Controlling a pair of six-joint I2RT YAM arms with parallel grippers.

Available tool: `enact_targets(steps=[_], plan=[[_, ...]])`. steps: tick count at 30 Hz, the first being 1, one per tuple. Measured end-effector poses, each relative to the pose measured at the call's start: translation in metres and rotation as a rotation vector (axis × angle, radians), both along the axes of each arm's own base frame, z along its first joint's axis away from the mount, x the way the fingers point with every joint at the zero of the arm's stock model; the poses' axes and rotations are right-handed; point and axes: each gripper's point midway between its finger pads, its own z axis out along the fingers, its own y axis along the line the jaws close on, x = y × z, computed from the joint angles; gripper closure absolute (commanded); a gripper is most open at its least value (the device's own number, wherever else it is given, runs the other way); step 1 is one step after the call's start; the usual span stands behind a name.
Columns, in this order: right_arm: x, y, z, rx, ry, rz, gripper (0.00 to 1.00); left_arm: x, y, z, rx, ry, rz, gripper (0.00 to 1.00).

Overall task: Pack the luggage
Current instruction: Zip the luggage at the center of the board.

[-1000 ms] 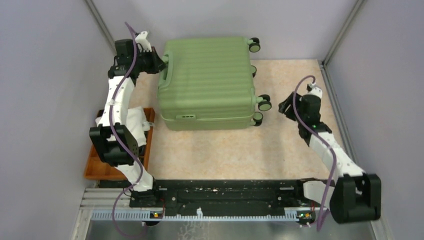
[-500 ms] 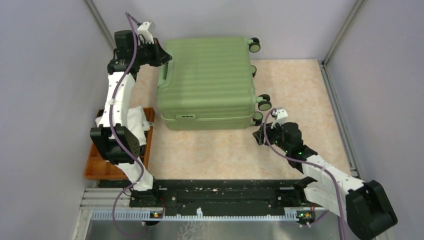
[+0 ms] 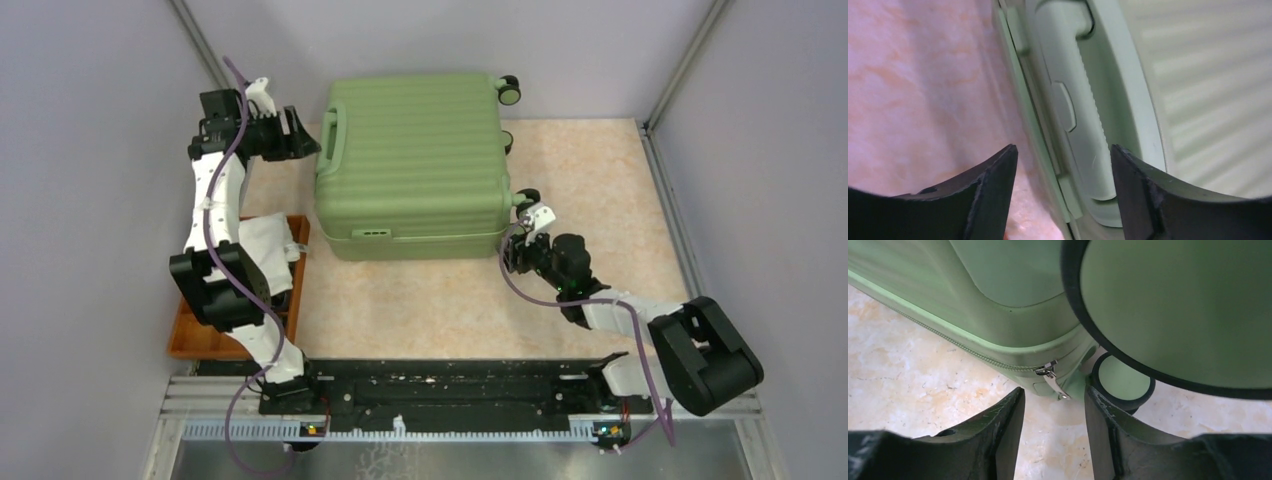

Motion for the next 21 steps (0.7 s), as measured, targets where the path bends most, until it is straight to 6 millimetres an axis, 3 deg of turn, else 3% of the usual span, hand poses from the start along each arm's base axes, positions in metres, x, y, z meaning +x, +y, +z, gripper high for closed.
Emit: enact_targets(steps=[3,7,12,19,21], plan=[[0.002,0.003,-0.004,-0.015,-0.014,0.022,0.59,-0.008,-0.004,-0.024,-0.025,0.063,-0.015,0.1],[0.005,0.005,-0.003,-0.023,-0.035,0.034,0.65,-0.013,-0.014,-0.032,-0.066,0.089,-0.044,0.25],[0.007,0.006,0.002,-0.02,-0.058,0.035,0.72,-0.011,-0.02,-0.025,-0.108,0.073,-0.062,0.41],[0.009,0.002,0.001,-0.016,-0.059,0.023,0.66,-0.002,-0.029,-0.034,-0.145,0.091,-0.072,0.48],[0.009,-0.003,0.001,-0.004,-0.056,0.012,0.65,0.001,-0.031,-0.039,-0.148,0.101,-0.073,0.55]])
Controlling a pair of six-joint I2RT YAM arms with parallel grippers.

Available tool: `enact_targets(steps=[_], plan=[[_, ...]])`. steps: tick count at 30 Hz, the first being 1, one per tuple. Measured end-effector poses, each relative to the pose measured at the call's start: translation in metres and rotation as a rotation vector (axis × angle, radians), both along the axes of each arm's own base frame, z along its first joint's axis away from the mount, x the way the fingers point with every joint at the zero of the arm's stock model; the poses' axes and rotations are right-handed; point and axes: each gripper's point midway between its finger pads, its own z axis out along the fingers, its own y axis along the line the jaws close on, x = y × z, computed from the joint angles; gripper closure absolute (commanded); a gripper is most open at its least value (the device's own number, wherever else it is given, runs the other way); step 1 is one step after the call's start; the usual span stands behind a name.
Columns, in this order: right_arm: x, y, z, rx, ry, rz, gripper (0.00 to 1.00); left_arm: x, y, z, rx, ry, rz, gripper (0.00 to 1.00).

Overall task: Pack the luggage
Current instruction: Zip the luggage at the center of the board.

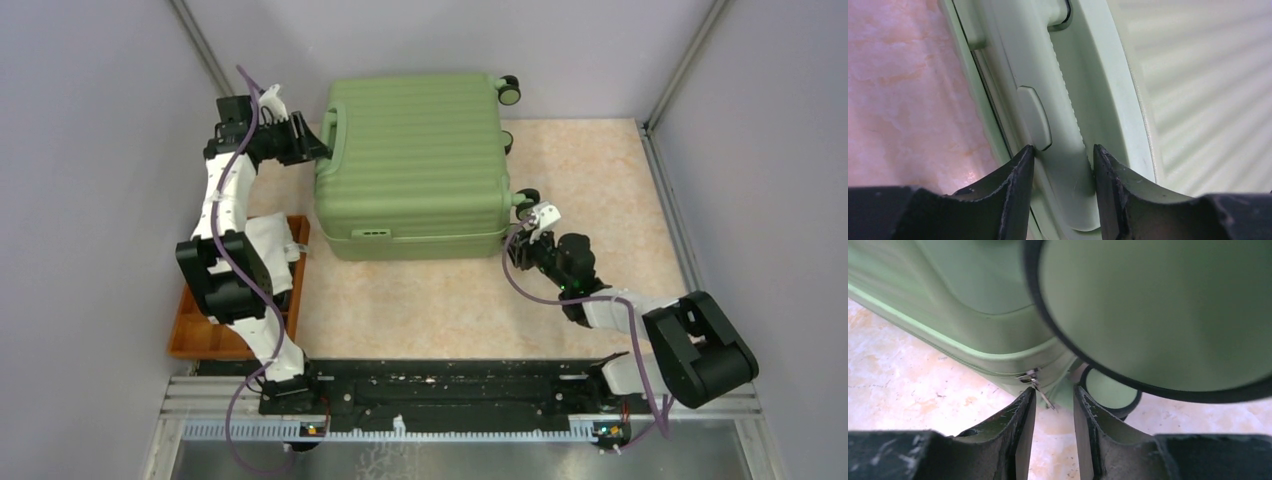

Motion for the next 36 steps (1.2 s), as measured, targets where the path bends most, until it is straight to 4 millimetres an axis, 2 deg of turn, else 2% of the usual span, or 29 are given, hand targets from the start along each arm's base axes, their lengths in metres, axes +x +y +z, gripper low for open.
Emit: enact_targets(steps=[3,6,9,13,19,20,29,36], plan=[[0.002,-0.004,0.001,0.013,0.001,-0.008,0.65,0.001,0.0,0.002,-0.006,0.007,0.011,0.74],[0.001,0.0,0.001,0.019,0.007,0.019,0.66,0.002,0.0,0.003,-0.002,0.009,0.02,0.93],[0.0,0.004,0.0,0.021,0.013,0.044,0.67,0.003,0.0,0.003,-0.006,0.018,0.02,1.0],[-0.001,0.007,-0.001,0.016,0.02,0.066,0.74,0.003,-0.001,0.005,0.002,0.027,0.026,1.0],[-0.001,0.009,-0.004,0.002,0.021,0.083,0.99,0.005,-0.001,0.01,0.008,0.052,0.044,1.0],[-0.001,0.009,-0.005,0.002,0.022,0.083,1.0,0.004,-0.002,0.011,0.009,0.058,0.05,1.0],[-0.005,0.011,0.0,0.025,0.029,0.088,1.0,0.004,-0.004,0.015,0.019,0.083,0.081,1.0],[-0.021,0.01,0.007,0.066,0.062,0.06,1.0,0.009,-0.007,0.025,0.017,0.068,0.088,1.0]])
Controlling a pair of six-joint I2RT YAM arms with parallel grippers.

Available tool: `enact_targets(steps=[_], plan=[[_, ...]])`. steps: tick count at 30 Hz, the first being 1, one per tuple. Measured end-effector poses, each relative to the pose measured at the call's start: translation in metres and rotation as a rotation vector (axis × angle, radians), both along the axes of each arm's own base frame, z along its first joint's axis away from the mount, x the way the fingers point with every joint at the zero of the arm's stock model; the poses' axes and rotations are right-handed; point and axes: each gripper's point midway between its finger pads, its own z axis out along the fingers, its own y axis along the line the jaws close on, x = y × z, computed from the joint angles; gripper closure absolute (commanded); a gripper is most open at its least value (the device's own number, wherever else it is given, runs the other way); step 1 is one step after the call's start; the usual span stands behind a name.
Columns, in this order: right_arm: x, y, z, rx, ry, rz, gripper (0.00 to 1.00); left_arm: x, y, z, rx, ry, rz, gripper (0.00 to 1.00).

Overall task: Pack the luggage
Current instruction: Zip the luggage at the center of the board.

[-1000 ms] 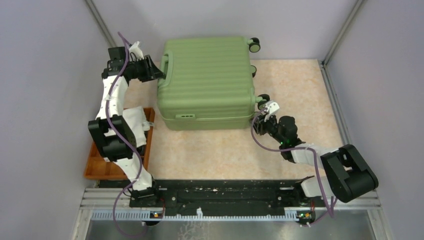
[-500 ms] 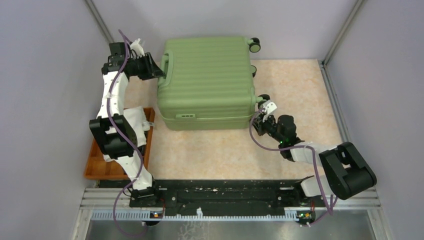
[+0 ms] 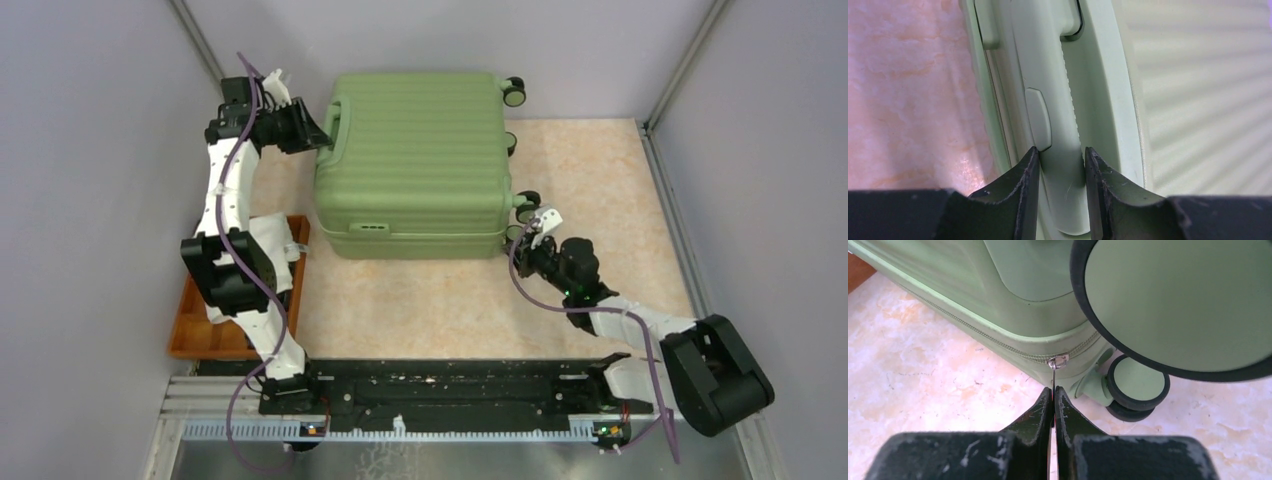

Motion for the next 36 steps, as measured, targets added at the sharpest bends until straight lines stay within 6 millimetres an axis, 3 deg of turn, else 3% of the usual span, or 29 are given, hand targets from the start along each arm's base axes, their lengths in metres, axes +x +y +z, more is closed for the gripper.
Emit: enact_targets(steps=[9,26,31,36], plan=[[-0.016,-0.005,0.002,0.035,0.042,-0.039,1.0,0.004,-0.017,0.006,-0.01,-0.023,-0.021,1.0],[-0.035,0.024,-0.005,0.005,0.093,-0.016,1.0,0.018,-0.026,0.016,0.016,-0.096,-0.008,1.0],[-0.044,0.02,-0.001,0.017,0.126,-0.024,1.0,0.018,-0.022,0.01,0.013,-0.079,0.003,1.0],[-0.051,0.016,0.001,0.046,0.164,-0.017,1.0,0.015,-0.018,-0.008,-0.02,-0.038,0.014,1.0]])
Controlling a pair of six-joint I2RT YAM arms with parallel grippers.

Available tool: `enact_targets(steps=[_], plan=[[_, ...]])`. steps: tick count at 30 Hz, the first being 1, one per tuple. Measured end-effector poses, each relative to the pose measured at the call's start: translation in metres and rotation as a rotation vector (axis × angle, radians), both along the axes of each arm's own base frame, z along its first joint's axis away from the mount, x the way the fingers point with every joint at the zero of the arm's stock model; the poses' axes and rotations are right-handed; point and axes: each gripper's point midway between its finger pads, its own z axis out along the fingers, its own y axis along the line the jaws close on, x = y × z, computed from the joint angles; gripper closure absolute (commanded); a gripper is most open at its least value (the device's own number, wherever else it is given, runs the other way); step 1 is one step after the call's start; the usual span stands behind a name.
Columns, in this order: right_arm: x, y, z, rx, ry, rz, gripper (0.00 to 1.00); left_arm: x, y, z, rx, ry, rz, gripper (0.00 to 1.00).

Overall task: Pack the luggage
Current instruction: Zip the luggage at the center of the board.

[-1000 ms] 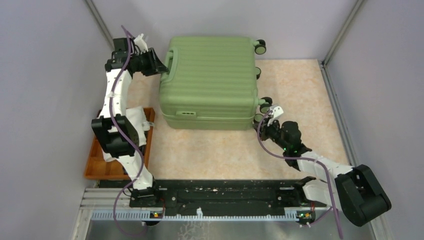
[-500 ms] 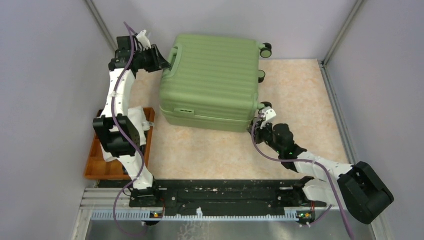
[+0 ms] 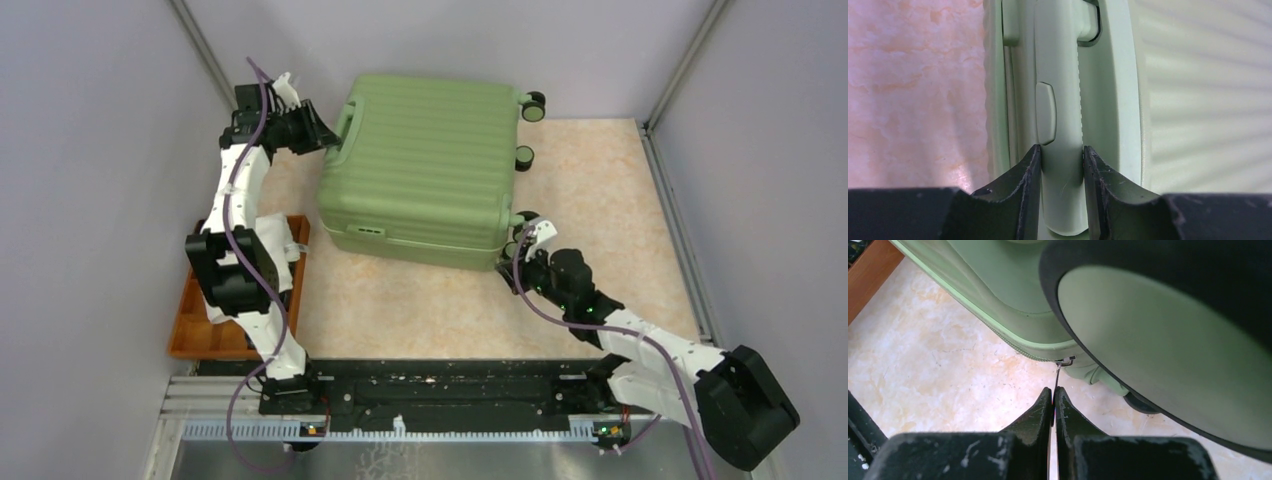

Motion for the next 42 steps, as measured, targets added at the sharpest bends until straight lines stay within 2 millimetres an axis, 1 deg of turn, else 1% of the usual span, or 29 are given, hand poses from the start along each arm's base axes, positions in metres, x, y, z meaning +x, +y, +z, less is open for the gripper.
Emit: enact_targets(steps=[2,5,8,12,15,16,18,19,21,22,23,24,26,29,32,36,39,42], plan=[[-0.001,0.003,-0.003,-0.002,0.009,0.007,1.0,0.0,0.0,-0.003,-0.014,-0.001,0.001,1.0],[-0.001,0.012,-0.006,-0.011,0.021,0.021,1.0,-0.001,-0.001,0.0,-0.02,-0.019,0.008,1.0],[-0.005,0.03,-0.009,-0.028,0.043,0.062,1.0,0.0,0.001,0.004,-0.015,-0.054,0.027,1.0],[-0.015,0.054,-0.006,-0.027,0.048,0.121,1.0,0.006,0.009,0.006,0.007,-0.094,0.072,1.0],[-0.015,0.066,-0.005,-0.027,0.058,0.131,1.0,0.013,0.017,0.007,0.033,-0.126,0.113,1.0],[-0.014,0.068,-0.004,-0.026,0.06,0.126,1.0,0.014,0.019,0.008,0.038,-0.133,0.122,1.0],[-0.013,0.066,-0.005,-0.026,0.064,0.109,1.0,0.013,0.02,0.009,0.041,-0.133,0.126,1.0],[-0.013,0.064,-0.005,-0.026,0.069,0.094,0.94,0.013,0.02,0.009,0.04,-0.132,0.126,1.0],[-0.011,0.055,-0.004,-0.014,0.079,0.064,0.92,0.008,0.018,0.01,0.035,-0.124,0.118,1.0],[-0.012,0.05,-0.005,0.001,0.085,0.051,0.9,0.006,0.018,0.01,0.03,-0.117,0.111,1.0],[-0.013,0.043,-0.004,0.022,0.087,0.032,0.86,0.001,0.016,0.011,0.023,-0.105,0.103,1.0],[-0.015,0.037,-0.003,0.043,0.086,0.016,0.79,-0.001,0.016,0.01,0.02,-0.098,0.099,1.0],[-0.019,0.026,0.007,0.103,0.05,-0.003,0.69,-0.007,0.014,0.009,0.012,-0.075,0.091,1.0],[-0.025,0.02,0.017,0.163,0.001,-0.005,0.6,-0.01,0.014,0.008,0.007,-0.063,0.088,1.0],[-0.029,0.017,0.015,0.181,-0.016,-0.003,0.56,-0.009,0.014,0.008,0.003,-0.062,0.09,1.0],[-0.03,0.014,0.008,0.165,-0.018,-0.009,0.49,-0.009,0.013,0.009,-0.004,-0.061,0.093,1.0],[-0.029,0.015,0.007,0.147,-0.037,-0.008,0.47,-0.009,0.013,0.009,-0.009,-0.06,0.096,1.0],[-0.025,0.017,0.001,0.111,-0.054,-0.011,0.47,-0.009,0.012,0.013,-0.013,-0.064,0.096,1.0]])
